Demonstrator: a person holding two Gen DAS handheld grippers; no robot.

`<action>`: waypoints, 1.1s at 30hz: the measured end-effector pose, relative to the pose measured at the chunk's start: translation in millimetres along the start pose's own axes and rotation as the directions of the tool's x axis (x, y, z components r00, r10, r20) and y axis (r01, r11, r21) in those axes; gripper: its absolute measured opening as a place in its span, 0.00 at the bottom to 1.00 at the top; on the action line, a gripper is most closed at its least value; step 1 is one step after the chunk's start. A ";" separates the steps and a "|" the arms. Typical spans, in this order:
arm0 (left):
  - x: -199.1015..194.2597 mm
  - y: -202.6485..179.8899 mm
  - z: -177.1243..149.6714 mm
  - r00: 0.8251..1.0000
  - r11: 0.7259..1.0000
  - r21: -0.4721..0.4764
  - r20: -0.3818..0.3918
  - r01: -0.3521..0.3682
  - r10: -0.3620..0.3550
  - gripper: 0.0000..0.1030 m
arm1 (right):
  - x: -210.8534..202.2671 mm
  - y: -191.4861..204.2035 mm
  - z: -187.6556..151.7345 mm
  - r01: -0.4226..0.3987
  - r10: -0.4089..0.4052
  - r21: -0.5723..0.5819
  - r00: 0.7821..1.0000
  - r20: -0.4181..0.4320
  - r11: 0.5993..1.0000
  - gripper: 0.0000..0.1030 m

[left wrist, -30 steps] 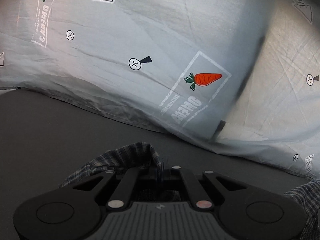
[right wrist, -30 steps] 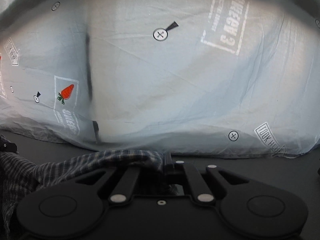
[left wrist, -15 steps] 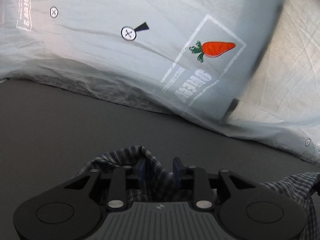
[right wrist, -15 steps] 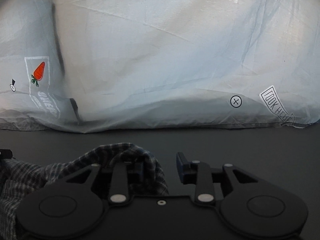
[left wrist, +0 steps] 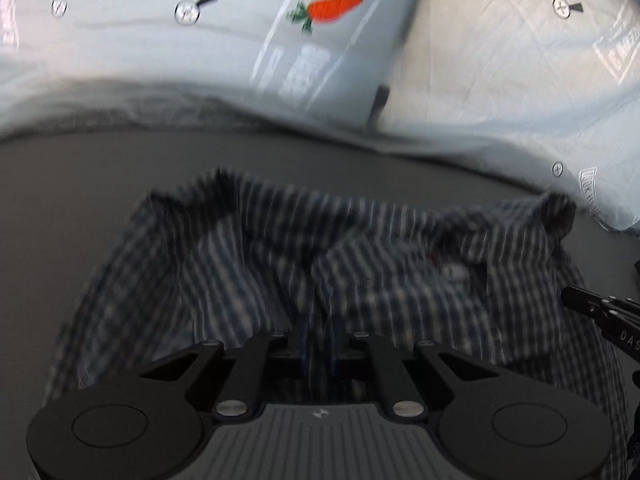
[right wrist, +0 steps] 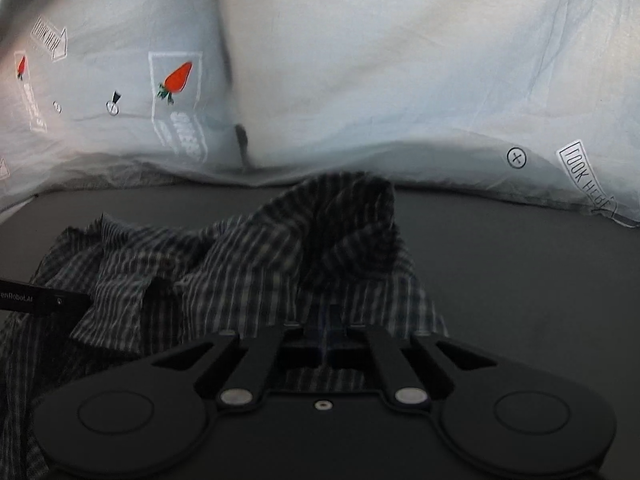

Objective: Fold clothes
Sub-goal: 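Lay the shirt flat on the table and open both grippers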

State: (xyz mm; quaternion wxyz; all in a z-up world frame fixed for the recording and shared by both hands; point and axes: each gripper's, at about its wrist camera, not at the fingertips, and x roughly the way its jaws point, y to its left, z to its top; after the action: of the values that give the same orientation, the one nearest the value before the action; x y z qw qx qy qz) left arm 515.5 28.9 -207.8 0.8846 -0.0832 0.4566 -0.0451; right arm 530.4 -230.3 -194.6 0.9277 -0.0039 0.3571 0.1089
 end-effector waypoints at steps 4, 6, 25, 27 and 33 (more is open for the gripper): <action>6.9 5.7 -9.2 0.999 0.999 -0.006 -0.021 0.041 -0.041 0.10 | 10.9 10.3 -14.7 -0.059 0.057 -0.043 0.997 -0.045 0.997 0.02; 9.1 7.7 -9.2 0.998 0.998 -0.006 -0.015 0.069 -0.069 0.08 | 15.7 14.4 -15.9 -0.086 0.084 -0.048 0.995 -0.045 0.995 0.02; 48.3 11.3 88.0 0.965 0.975 -0.114 0.202 0.190 -0.164 0.10 | 89.6 14.5 70.0 -0.141 0.136 0.025 0.980 0.147 0.990 0.02; 44.9 14.9 89.1 0.965 0.972 -0.112 0.186 0.208 -0.185 0.14 | 90.4 16.4 72.1 -0.119 0.115 0.019 0.982 0.148 0.993 0.02; 27.9 25.2 71.8 0.970 0.963 -0.125 0.079 0.238 -0.230 0.28 | 61.2 4.2 56.9 -0.123 0.114 0.073 0.987 0.108 0.990 0.18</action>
State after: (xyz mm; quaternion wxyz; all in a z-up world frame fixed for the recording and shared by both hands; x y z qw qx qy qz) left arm 590.2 56.9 -194.0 0.8797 -0.1968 0.4171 -0.1159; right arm 611.3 -209.2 -192.5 0.9363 0.0600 0.3120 0.1496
